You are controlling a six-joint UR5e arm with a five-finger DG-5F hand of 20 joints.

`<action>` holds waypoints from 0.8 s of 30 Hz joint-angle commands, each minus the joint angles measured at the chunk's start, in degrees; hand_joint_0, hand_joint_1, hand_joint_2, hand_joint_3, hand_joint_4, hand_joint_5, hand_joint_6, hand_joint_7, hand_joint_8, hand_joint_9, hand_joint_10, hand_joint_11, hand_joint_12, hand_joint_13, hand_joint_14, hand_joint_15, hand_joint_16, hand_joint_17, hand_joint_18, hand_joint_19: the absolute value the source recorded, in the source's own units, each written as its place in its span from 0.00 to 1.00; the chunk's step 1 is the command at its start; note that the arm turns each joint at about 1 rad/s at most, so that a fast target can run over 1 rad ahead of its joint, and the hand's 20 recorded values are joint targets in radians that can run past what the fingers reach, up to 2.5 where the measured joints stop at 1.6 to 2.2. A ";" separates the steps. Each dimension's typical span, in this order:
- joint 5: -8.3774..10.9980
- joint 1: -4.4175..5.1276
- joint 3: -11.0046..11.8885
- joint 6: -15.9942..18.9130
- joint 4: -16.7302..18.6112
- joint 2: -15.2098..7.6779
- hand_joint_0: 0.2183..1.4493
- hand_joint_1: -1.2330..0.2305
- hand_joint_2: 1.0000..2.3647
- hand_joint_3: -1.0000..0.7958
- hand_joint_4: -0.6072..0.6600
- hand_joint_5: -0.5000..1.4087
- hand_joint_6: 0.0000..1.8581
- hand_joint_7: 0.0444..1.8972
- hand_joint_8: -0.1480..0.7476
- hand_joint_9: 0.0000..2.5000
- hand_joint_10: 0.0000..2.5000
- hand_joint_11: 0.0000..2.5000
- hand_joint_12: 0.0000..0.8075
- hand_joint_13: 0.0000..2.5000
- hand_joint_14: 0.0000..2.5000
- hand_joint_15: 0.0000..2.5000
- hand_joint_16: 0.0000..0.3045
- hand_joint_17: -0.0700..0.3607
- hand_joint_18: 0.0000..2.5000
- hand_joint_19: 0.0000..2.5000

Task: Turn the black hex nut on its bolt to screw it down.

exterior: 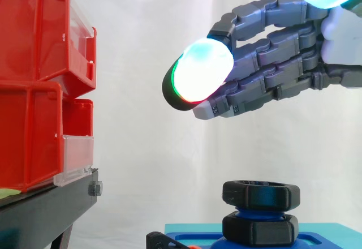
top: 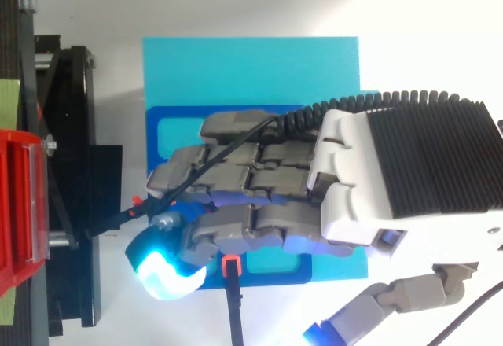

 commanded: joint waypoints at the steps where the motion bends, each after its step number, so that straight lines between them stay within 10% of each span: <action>1: -0.15 -0.24 0.06 -4.13 0.37 -0.20 0.25 0.54 0.00 0.28 0.59 0.16 0.27 0.36 0.45 0.11 0.00 0.00 0.42 0.14 0.00 0.00 0.15 0.40 0.10 0.06; 24: -1.56 0.37 1.99 -17.22 1.34 -2.31 0.25 0.55 0.00 0.28 0.61 0.16 0.27 0.39 0.46 0.12 0.00 0.00 0.43 0.16 0.00 0.01 0.15 0.41 0.11 0.06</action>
